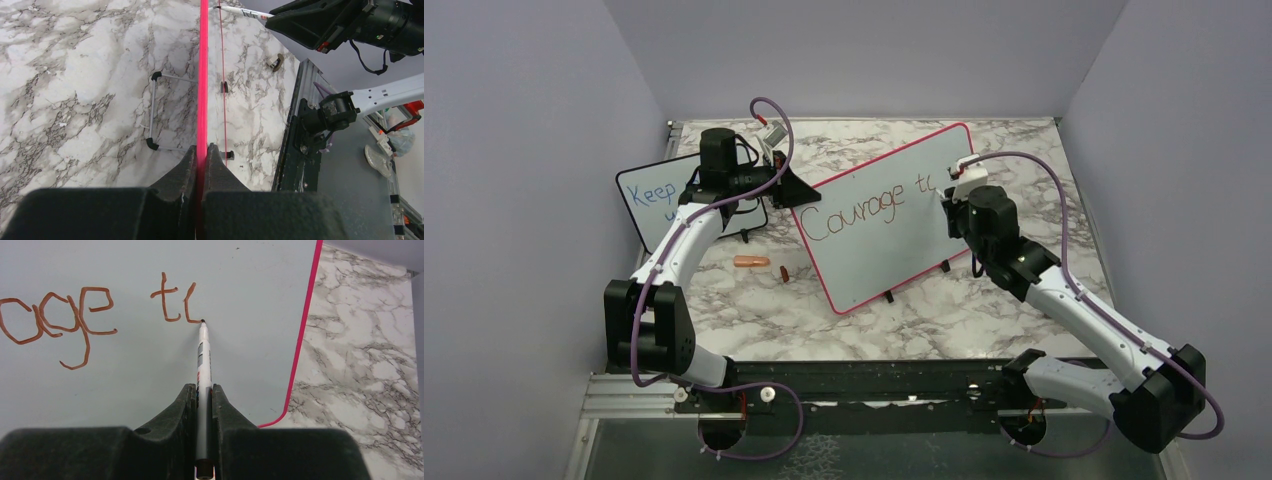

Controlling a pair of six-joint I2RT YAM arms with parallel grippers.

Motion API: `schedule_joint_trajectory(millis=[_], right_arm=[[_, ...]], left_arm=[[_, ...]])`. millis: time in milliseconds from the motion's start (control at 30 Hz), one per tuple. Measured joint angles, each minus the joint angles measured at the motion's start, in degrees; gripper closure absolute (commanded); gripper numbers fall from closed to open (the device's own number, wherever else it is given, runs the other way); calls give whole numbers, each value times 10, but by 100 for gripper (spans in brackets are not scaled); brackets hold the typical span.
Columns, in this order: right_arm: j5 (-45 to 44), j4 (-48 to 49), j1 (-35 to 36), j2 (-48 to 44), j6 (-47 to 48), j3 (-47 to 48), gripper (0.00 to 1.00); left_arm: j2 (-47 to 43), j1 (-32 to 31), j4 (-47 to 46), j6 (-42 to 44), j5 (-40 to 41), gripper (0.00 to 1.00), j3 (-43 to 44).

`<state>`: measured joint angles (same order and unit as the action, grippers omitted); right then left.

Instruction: Write a sentence on the whiteboard

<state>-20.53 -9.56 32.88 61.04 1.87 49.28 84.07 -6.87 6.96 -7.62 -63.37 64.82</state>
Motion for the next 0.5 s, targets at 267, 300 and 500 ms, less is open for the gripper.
schedule_joint_trajectory(millis=[267, 300, 500], right_arm=[[-17, 18, 0, 10, 1, 0, 99], [-19, 23, 0, 11, 1, 0, 99], [-25, 40, 0, 19, 8, 3, 99]], left_arm=[[0, 0, 0, 0, 0, 100, 0], [0, 0, 0, 0, 0, 100, 0], [0, 0, 0, 0, 0, 100, 0]])
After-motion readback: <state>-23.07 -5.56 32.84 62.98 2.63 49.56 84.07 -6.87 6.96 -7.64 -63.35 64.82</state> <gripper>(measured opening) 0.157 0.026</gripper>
